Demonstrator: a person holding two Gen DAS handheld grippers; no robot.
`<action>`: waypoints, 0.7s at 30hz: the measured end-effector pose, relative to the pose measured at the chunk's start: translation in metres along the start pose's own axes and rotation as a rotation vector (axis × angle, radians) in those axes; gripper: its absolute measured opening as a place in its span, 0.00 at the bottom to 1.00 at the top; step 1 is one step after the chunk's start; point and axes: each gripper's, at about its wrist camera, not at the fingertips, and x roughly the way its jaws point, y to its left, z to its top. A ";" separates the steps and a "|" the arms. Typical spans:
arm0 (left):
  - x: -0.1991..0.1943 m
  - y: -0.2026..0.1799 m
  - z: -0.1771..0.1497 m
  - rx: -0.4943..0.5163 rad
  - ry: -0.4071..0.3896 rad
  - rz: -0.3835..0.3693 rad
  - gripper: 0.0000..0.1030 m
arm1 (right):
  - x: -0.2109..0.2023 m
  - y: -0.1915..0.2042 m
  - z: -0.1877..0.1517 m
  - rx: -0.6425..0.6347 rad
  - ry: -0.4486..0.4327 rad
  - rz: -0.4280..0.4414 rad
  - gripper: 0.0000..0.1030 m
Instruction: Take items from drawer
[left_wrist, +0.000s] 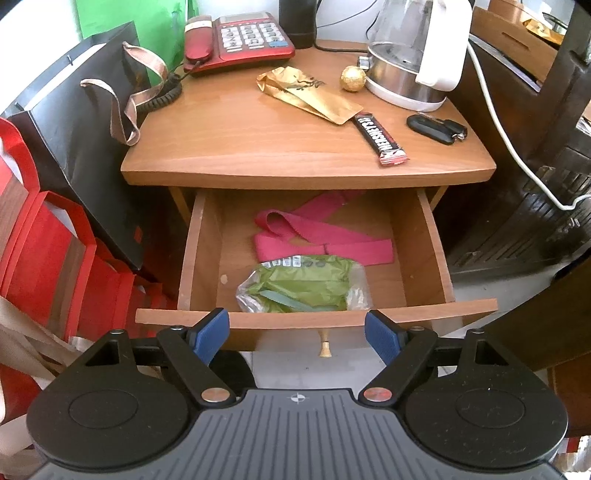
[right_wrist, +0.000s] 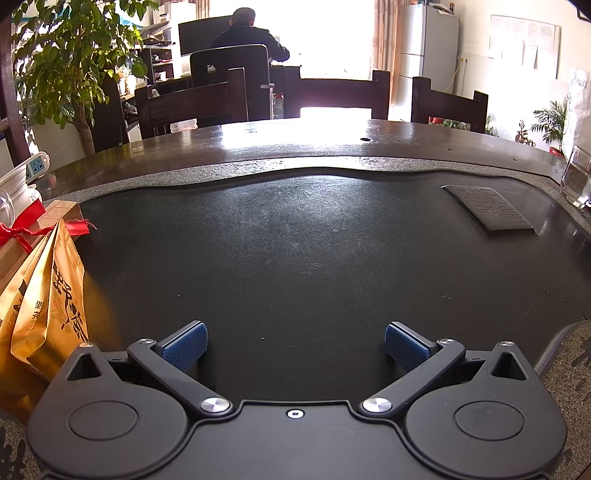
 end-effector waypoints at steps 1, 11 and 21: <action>0.000 -0.001 0.000 0.000 -0.001 -0.001 0.82 | 0.000 0.000 0.000 0.000 0.000 0.000 1.00; 0.002 0.001 0.001 -0.009 0.007 0.023 0.82 | 0.000 0.000 0.000 0.000 0.000 0.000 1.00; 0.002 -0.001 0.001 0.000 0.004 0.036 0.82 | 0.000 0.000 0.000 0.000 0.000 0.000 1.00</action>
